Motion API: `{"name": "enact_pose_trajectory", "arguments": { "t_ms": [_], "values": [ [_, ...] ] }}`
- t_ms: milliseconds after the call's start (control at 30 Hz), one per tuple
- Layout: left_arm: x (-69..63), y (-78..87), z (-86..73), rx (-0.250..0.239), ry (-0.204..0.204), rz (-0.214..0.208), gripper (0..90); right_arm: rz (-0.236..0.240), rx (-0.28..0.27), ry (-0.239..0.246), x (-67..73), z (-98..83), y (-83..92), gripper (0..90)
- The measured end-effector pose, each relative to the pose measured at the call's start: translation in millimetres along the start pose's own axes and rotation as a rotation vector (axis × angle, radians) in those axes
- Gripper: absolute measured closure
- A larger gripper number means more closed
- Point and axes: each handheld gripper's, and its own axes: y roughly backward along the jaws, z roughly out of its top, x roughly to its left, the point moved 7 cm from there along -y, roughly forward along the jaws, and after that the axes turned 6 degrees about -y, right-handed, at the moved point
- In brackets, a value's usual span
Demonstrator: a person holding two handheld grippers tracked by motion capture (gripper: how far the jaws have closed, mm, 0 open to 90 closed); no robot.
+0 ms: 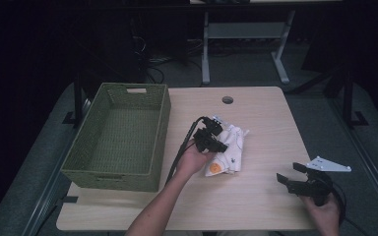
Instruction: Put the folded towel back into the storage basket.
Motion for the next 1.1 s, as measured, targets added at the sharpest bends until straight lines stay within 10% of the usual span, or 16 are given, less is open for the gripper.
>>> {"name": "enact_pose_trajectory", "arguments": {
  "t_ms": [1100],
  "values": [
    [4.1,76.7,1.5,-0.103,-0.004,-0.019,82.7,-0.012,0.006,0.006,-0.1,-0.1,-0.8,18.0]
  ]
}}
